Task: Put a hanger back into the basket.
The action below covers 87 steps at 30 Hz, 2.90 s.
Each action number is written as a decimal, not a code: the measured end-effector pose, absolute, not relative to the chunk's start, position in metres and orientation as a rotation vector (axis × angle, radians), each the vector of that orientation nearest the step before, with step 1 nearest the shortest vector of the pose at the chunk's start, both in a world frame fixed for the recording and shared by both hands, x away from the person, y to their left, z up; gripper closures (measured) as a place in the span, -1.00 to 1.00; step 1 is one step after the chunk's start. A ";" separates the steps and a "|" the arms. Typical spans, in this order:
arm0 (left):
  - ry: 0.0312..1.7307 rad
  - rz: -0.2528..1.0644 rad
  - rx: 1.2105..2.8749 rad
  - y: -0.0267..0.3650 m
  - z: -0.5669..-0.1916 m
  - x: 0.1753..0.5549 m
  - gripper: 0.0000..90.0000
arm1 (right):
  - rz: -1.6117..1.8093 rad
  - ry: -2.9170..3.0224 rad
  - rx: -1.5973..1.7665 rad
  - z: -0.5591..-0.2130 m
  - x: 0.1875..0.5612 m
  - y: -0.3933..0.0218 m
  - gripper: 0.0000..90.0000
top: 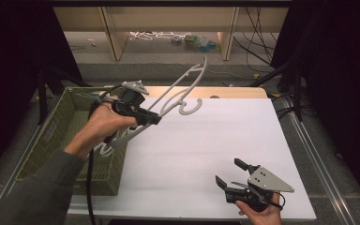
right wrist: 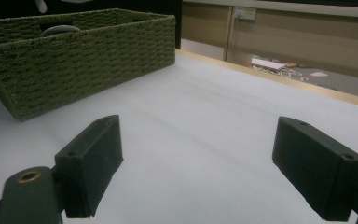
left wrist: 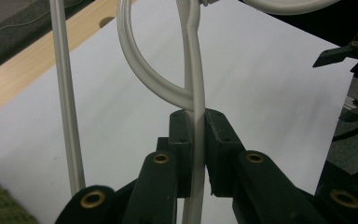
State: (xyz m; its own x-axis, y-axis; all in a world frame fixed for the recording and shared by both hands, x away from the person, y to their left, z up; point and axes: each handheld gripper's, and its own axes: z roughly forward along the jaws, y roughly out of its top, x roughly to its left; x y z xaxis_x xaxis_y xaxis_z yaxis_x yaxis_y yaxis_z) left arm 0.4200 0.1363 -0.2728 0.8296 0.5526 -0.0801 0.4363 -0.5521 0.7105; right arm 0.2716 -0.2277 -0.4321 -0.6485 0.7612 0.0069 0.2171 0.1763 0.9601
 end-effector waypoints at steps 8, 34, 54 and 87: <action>0.785 0.253 2.238 0.176 -0.265 0.412 0.82 | 1.485 1.969 0.927 -0.433 0.272 -0.228 -0.63; 0.983 0.308 2.175 0.293 -0.295 0.390 0.82 | 1.473 1.974 0.941 -0.434 0.274 -0.229 -0.63; 1.028 0.305 2.197 0.337 -0.332 0.375 0.82 | 1.461 1.970 0.945 -0.436 0.275 -0.229 -0.63; 1.035 0.285 2.368 0.341 -0.374 0.377 0.82 | 1.462 1.982 0.942 -0.436 0.275 -0.228 -0.63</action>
State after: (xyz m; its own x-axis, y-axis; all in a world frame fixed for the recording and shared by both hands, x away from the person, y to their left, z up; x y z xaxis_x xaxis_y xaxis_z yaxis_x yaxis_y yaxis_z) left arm 0.3773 0.3408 -0.3741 0.6831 0.7301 -0.0198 0.6169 -0.5622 0.5508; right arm 0.2754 -0.2281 -0.4361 -0.6362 0.7715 0.0080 0.2354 0.1842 0.9543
